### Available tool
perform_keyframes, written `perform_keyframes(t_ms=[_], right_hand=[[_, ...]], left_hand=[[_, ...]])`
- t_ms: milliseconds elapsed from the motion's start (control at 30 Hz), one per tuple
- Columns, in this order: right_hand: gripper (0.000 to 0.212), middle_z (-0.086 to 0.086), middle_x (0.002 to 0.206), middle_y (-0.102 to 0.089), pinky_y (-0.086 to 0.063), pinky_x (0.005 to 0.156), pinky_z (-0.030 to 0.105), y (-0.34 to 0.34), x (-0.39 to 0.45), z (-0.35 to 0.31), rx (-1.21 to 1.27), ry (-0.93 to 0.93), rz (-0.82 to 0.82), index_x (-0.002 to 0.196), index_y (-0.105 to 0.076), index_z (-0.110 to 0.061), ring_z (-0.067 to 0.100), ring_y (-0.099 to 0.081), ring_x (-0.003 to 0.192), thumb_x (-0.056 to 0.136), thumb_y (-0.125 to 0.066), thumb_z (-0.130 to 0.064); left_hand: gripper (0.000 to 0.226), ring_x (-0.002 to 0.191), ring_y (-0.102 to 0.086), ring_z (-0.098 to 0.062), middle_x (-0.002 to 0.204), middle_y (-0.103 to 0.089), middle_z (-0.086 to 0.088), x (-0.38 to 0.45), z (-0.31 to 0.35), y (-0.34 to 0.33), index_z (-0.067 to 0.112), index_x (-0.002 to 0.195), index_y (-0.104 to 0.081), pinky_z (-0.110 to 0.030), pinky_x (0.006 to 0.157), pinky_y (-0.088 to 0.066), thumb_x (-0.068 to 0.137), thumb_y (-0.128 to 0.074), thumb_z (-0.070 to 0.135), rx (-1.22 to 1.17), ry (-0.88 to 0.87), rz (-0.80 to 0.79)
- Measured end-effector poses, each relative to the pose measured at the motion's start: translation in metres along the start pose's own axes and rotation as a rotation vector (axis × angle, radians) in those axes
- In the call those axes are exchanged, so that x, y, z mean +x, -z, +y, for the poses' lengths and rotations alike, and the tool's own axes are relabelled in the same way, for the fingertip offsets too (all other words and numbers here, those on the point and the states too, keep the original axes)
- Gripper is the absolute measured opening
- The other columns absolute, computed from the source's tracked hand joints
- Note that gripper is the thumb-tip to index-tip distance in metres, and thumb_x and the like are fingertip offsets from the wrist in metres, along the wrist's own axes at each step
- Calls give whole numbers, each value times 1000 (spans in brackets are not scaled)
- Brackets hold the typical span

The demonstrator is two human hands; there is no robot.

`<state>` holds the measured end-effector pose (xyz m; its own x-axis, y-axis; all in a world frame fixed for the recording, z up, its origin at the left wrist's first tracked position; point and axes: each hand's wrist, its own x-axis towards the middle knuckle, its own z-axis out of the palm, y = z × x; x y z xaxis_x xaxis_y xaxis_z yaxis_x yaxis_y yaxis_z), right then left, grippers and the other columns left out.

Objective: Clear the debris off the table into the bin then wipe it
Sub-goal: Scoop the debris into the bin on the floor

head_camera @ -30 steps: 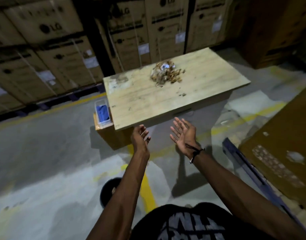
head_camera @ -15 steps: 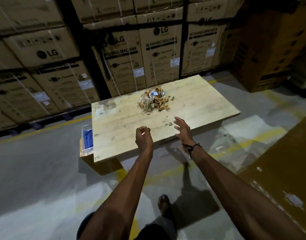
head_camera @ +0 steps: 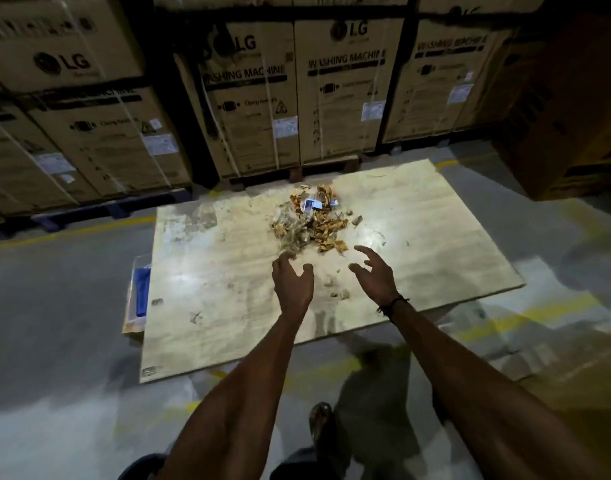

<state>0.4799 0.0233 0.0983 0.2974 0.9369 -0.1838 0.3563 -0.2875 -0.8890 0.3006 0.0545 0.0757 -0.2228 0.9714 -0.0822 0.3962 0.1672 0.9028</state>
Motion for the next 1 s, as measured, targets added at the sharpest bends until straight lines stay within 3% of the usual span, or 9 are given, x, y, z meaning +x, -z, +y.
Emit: perform_keyframes(t_ms=[100, 167, 333, 467, 567, 667, 767, 1000], right_hand=[[47, 13, 150, -55, -43, 114, 46, -5, 48, 19, -89, 37, -33, 139, -61, -7, 32, -51, 140, 94, -73, -8], [48, 15, 152, -53, -39, 117, 53, -10, 78, 31, -141, 63, -58, 140, -61, -8, 32, -46, 145, 94, -74, -10], [49, 14, 157, -48, -25, 122, 37, -23, 148, 21, -275, 169, -168, 144, -57, -10, 29, -35, 152, 97, -70, -13], [55, 15, 165, -35, -23, 123, 42, -47, 206, 27, -321, 230, -285, 150, -51, -16, 30, -26, 156, 98, -64, -28], [62, 15, 168, -28, -23, 125, 49, -68, 246, 44, -395, 290, -369, 154, -47, -21, 34, -24, 156, 96, -50, -43], [60, 16, 168, -29, -21, 125, 54, -87, 264, 72, -504, 418, -479, 159, -39, -23, 36, -20, 157, 102, -41, -43], [55, 10, 168, -28, -14, 129, 50, -95, 258, 101, -546, 511, -504, 162, -30, -30, 33, -13, 159, 108, -33, -39], [53, 7, 168, -29, -17, 127, 53, -60, 218, 122, -623, 562, -531, 162, -27, -32, 34, -15, 158, 109, -28, -37]], left_hand=[[37, 122, -55, -32, 132, -54, -12, 42, -5, -21, 11, 127, -59, -34, 95, -40, 92, -69, 19, 90, 11, -20], [44, 127, -53, -37, 136, -54, -15, 67, -10, -32, 8, 132, -58, -40, 101, -43, 92, -70, 22, 145, 12, -35], [56, 134, -49, -39, 146, -50, -13, 130, -29, -55, 13, 140, -55, -53, 105, -47, 91, -76, 30, 218, 11, -36], [73, 150, -34, -38, 163, -38, -14, 175, -56, -69, 16, 152, -48, -59, 114, -42, 89, -62, 50, 344, -38, -80], [74, 156, -23, -39, 170, -27, -14, 189, -78, -85, 21, 160, -38, -64, 119, -32, 96, -60, 50, 428, -94, -209], [72, 155, -27, -38, 168, -30, -13, 182, -98, -104, 26, 160, -38, -64, 114, -39, 95, -54, 53, 488, -205, -287], [66, 156, -27, -35, 171, -26, -9, 165, -110, -118, 28, 160, -37, -58, 117, -37, 99, -47, 53, 521, -262, -252], [69, 159, -19, -34, 174, -16, -2, 108, -107, -115, 32, 164, -24, -61, 120, -31, 101, -44, 49, 523, -220, -352]])
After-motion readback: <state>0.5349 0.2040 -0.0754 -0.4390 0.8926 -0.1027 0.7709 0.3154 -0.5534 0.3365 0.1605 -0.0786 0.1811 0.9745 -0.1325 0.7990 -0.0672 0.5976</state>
